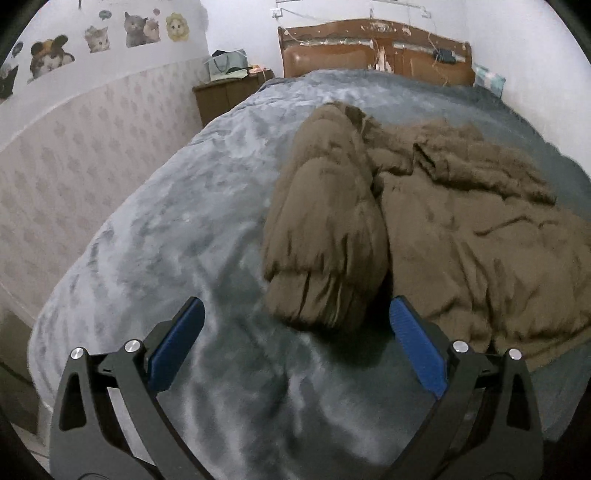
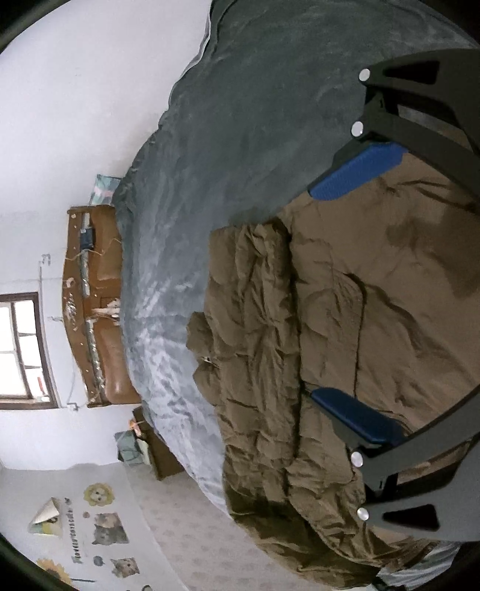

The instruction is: Fold large clothes

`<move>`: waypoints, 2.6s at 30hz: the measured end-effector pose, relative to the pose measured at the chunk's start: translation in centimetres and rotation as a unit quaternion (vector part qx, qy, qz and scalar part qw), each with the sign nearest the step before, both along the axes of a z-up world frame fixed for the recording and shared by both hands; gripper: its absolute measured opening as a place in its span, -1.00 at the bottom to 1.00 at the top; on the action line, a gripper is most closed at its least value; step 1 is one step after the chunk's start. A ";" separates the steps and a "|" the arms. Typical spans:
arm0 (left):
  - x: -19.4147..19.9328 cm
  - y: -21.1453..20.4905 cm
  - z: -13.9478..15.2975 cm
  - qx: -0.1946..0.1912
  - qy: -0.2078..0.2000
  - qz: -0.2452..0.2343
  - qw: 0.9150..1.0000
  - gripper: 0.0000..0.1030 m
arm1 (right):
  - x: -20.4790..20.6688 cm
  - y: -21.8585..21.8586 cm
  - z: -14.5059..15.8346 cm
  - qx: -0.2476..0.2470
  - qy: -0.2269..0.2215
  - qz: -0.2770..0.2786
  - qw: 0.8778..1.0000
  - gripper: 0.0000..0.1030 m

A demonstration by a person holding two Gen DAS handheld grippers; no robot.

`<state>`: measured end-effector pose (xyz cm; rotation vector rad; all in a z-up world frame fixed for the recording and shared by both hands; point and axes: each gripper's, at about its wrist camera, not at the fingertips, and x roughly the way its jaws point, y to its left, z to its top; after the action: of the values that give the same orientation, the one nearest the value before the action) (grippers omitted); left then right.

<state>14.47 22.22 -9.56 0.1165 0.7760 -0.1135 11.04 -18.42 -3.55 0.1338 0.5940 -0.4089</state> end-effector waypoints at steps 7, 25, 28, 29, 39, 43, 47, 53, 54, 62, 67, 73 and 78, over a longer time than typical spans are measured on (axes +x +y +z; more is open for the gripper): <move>4.6 -1.0 2.2 -0.071 0.066 -0.039 0.995 -0.86 | 0.2 -0.2 -0.2 0.004 0.001 0.002 1.000 0.96; 15.0 -29.0 6.4 -0.185 0.047 -0.195 0.962 -0.70 | 7.1 -6.4 4.3 0.046 -0.051 -0.029 0.997 0.96; 15.5 -30.5 4.6 -0.200 0.045 -0.215 0.955 0.64 | 10.3 -8.0 4.3 0.067 -0.049 -0.026 0.996 0.96; 15.2 -30.6 4.2 -0.187 0.039 -0.215 0.958 0.93 | 10.5 -8.1 3.6 0.073 -0.060 -0.020 0.995 0.96; 17.2 -24.7 6.4 -0.141 -0.048 -0.130 0.980 0.94 | 14.4 -4.9 -2.1 0.117 0.019 0.054 0.991 0.96; 19.0 -21.0 5.5 -0.123 -0.018 -0.040 0.991 0.94 | 16.7 -0.9 -4.9 0.140 0.064 0.104 0.983 0.96; 19.8 -18.0 4.9 -0.140 -0.007 0.008 0.990 0.94 | 18.4 2.9 -6.8 0.144 0.099 0.138 0.975 0.96; 20.7 -17.0 3.7 -0.125 -0.001 0.023 0.992 0.94 | 20.7 6.2 -9.8 0.150 0.145 0.177 0.962 0.33; 20.8 -16.9 3.6 -0.122 -0.004 0.023 0.992 0.94 | 20.9 6.2 -10.0 0.160 0.145 0.185 0.959 0.16; 21.1 -15.8 3.8 -0.114 -0.001 0.016 0.993 0.94 | 19.3 0.5 -6.0 0.178 0.051 0.121 0.975 -0.88; 21.2 -16.7 3.3 -0.093 0.004 0.006 0.996 0.94 | 17.8 -5.1 -3.9 0.134 0.015 0.032 0.990 -0.89; 21.7 -17.6 2.4 -0.068 0.012 0.003 0.998 0.94 | 17.6 -8.4 -4.7 0.231 0.008 0.023 0.973 -0.14; 22.0 -17.8 2.1 -0.043 0.013 -0.001 0.999 0.94 | 19.9 -3.0 -5.7 0.186 0.050 0.108 0.975 0.41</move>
<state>36.46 4.43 -7.43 0.0347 0.7966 -0.1500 30.93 -21.44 -9.29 0.4041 0.7736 -0.0899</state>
